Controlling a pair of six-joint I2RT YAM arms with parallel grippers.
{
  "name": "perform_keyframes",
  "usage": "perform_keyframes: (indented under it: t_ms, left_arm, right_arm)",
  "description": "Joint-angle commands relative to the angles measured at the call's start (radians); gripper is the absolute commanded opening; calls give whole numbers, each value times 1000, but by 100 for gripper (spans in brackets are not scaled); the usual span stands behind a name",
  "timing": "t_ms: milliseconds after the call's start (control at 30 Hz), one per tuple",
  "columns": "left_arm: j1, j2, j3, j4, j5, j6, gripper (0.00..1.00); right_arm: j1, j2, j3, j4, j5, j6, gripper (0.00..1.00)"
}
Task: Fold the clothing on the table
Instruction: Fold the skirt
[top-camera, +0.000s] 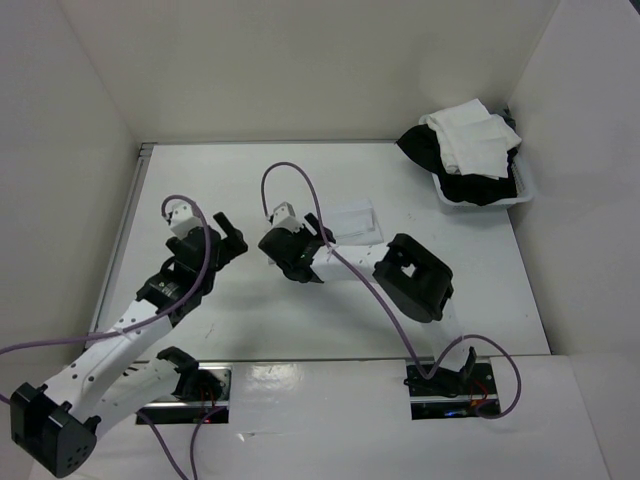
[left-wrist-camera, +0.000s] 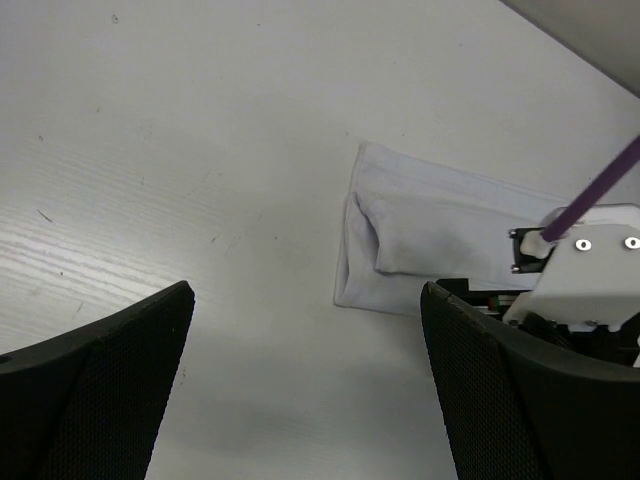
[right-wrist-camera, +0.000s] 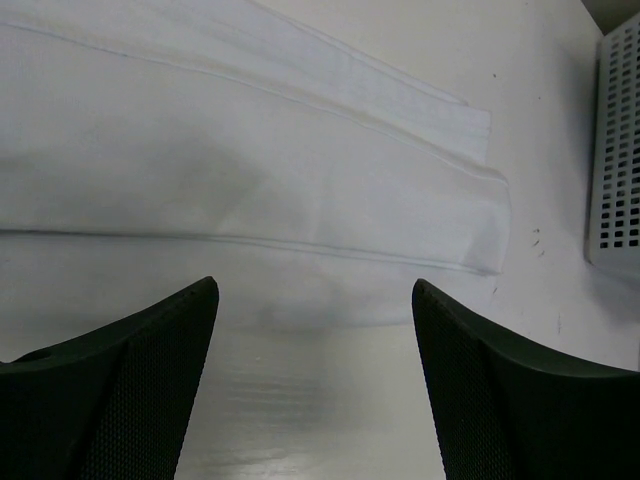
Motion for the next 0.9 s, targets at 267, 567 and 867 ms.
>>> perform_keyframes:
  t_ms: [267, 567, 867]
  left_arm:
    - [13, -52, -26, -3, -35, -26, 100]
    - [13, -103, -35, -14, -44, -35, 100]
    - [13, -103, -45, -14, -44, -35, 100]
  right_arm:
    - [-8, 55, 117, 70, -11, -59, 83]
    - [-8, 75, 108, 80, -34, -41, 83]
    - [2, 119, 117, 98, -63, -41, 83]
